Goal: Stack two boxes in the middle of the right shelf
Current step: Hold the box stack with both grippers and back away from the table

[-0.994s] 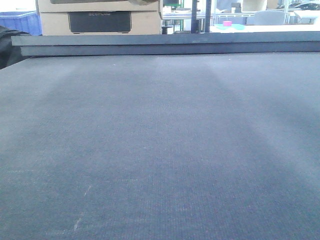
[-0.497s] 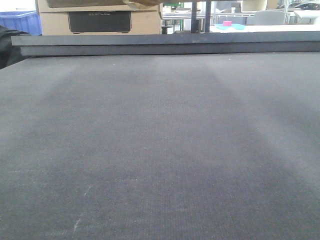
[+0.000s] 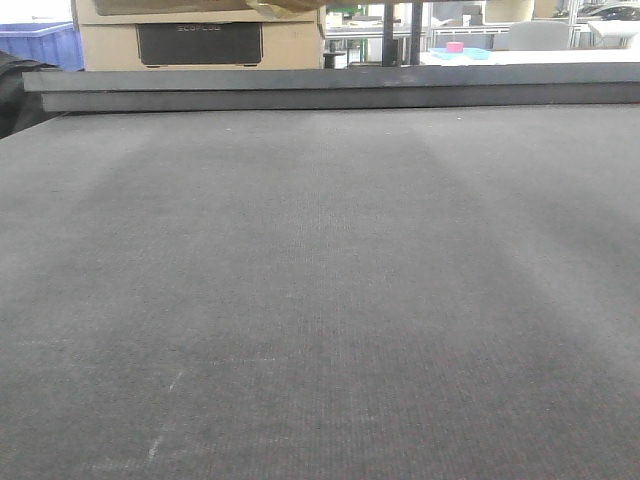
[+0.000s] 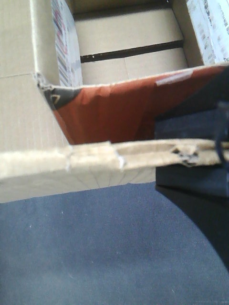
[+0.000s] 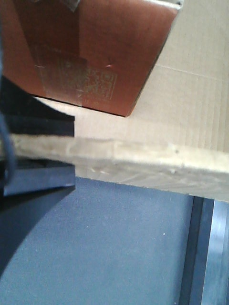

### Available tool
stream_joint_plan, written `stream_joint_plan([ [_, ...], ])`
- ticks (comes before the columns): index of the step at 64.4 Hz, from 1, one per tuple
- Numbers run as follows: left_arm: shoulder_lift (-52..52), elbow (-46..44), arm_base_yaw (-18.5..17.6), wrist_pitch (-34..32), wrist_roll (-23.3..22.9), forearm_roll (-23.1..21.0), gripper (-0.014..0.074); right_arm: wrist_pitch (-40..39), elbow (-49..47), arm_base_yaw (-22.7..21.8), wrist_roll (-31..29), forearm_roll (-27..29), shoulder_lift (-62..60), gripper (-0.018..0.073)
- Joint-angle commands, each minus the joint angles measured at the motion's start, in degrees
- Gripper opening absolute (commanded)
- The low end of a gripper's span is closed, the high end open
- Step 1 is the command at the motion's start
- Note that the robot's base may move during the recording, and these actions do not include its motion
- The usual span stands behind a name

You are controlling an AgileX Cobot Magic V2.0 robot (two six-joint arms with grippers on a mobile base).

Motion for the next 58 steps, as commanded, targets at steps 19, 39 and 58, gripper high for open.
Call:
stream_joint_plan([
  [19, -0.6, -0.4, 0.3, -0.8, -0.1, 2.7, -0.0111, -3.7, -0.9, -0.5, -0.6, -1.4, -0.7, -0.0154],
  [39, -0.6, -0.4, 0.3, -0.8, -0.1, 2.7, -0.0111, -4.0, -0.9, -0.5, -0.6, -1.4, 0.0, -0.0154],
  [58, -0.6, -0.4, 0.3, -0.8, -0.1, 2.7, -0.0111, -4.3, -0.9, -0.5, -0.6, -1.4, 0.0, -0.0154],
])
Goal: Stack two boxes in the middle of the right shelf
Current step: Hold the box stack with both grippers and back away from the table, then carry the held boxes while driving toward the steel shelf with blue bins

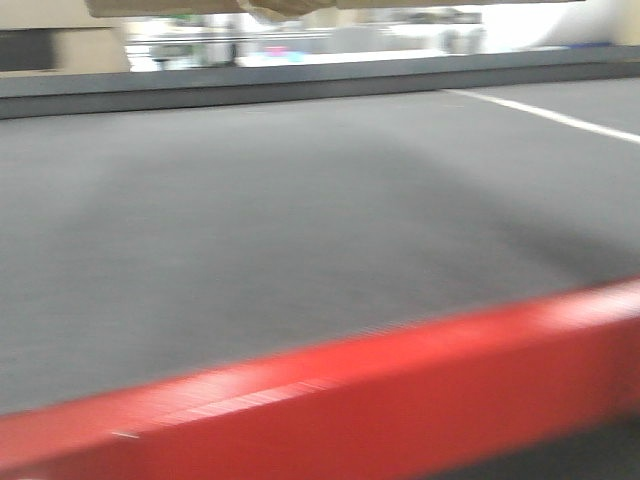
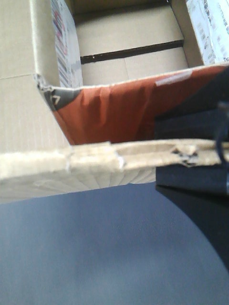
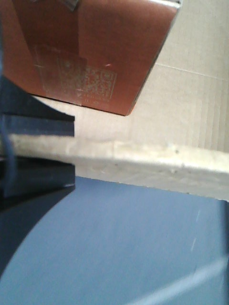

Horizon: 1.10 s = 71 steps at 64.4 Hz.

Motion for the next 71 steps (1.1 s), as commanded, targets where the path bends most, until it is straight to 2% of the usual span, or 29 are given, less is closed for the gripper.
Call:
stream_joint_plan([
  [1, -0.6, -0.4, 0.3, -1.0, -0.1, 2.1, -0.0111, -4.2, -0.9, -0.5, -0.6, -1.9, -0.8, -0.0154],
  [71, -0.6, -0.4, 0.3, -1.0, -0.1, 2.3, -0.0111, -4.3, -0.9, -0.5, -0.6, -1.8, -0.8, -0.0154],
])
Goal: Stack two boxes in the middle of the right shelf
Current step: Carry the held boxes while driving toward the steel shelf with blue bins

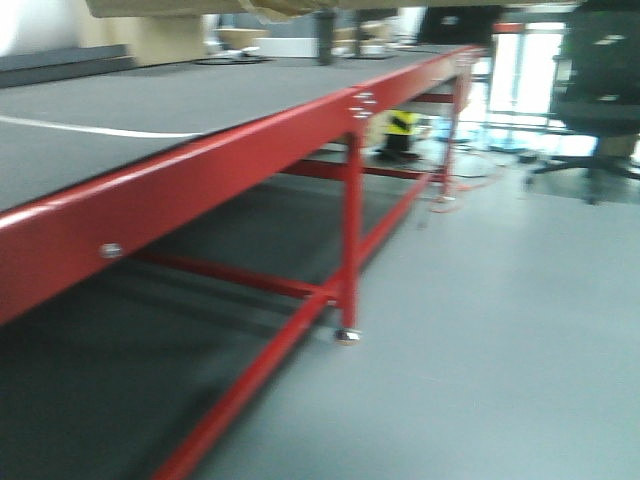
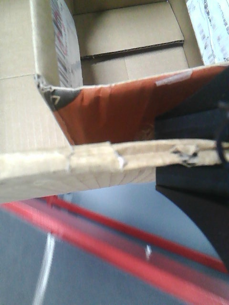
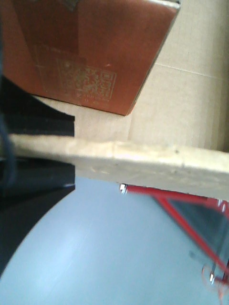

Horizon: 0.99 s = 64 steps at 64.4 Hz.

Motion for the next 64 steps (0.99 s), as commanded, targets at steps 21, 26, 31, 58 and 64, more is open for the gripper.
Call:
stream_joint_plan([
  [21, -0.6, -0.4, 0.3, -1.0, -0.1, 2.3, -0.0111, -4.2, -0.9, -0.5, -0.5, -1.8, -0.8, -0.0154],
  [26, -0.6, -0.4, 0.3, -1.0, -0.1, 2.3, -0.0111, -4.2, -0.9, -0.5, -0.5, -1.8, -0.8, -0.0154],
  [31, -0.6, -0.4, 0.3, -1.0, -0.1, 2.3, -0.0111, -4.2, -0.9, -0.5, -0.5, -1.8, -0.8, -0.0154],
  [58, -0.6, -0.4, 0.3, -1.0, -0.1, 2.3, -0.0111, -4.2, -0.9, -0.5, -0.5, -1.8, -0.9, -0.0154],
  [64, -0.6, -0.4, 0.3, -1.0, -0.1, 2.3, -0.0111, -4.2, -0.9, -0.5, -0.5, -1.8, -0.9, -0.0154],
])
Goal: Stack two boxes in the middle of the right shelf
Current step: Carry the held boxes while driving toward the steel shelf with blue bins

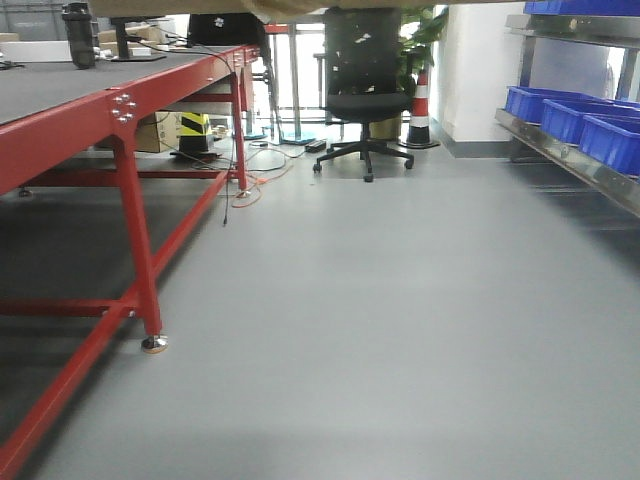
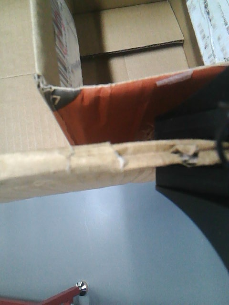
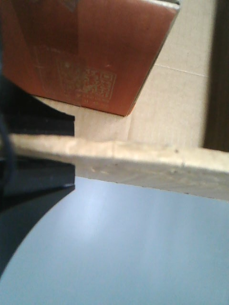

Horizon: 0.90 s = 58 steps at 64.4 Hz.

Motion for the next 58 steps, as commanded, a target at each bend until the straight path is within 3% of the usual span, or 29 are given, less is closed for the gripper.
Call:
stream_joint_plan([
  [1, -0.6, -0.4, 0.3, -1.0, -0.1, 2.3, -0.0111, -4.2, -0.9, -0.5, -0.5, -1.8, -0.8, -0.0154],
  [58, -0.6, -0.4, 0.3, -1.0, -0.1, 2.3, -0.0111, -4.3, -0.9, -0.5, -0.5, -1.8, -0.8, -0.0154],
])
